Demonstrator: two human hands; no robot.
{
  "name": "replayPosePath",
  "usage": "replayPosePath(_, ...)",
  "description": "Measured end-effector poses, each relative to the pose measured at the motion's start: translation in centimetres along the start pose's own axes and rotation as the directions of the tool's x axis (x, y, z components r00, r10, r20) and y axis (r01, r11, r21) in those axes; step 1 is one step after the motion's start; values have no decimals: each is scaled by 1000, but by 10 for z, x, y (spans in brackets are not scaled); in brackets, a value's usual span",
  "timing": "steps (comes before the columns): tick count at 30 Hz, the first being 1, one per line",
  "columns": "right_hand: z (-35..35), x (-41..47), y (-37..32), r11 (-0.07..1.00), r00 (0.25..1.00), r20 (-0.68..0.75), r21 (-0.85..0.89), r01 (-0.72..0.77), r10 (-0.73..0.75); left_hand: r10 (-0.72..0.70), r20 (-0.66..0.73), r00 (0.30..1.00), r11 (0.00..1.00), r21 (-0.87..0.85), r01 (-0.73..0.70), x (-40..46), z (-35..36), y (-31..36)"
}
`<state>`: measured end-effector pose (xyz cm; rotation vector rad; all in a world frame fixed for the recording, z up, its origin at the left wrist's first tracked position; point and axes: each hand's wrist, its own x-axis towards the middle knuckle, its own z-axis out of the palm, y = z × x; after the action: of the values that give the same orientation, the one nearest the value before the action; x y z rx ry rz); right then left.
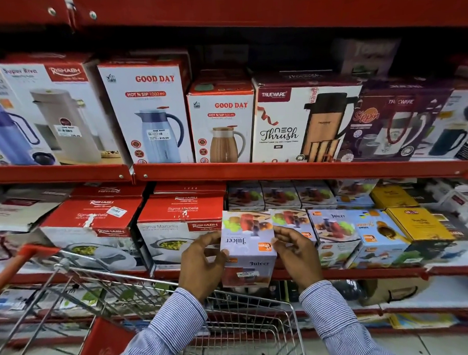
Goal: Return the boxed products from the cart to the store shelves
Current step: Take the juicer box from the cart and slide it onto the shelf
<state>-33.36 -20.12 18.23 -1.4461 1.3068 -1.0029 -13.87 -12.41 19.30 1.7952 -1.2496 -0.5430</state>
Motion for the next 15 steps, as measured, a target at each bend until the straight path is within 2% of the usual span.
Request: replayPosePath(15, 3, 36, 16, 993, 999, 14, -112, -37, 39, -50, -83, 995, 996, -75, 44, 20, 44, -11)
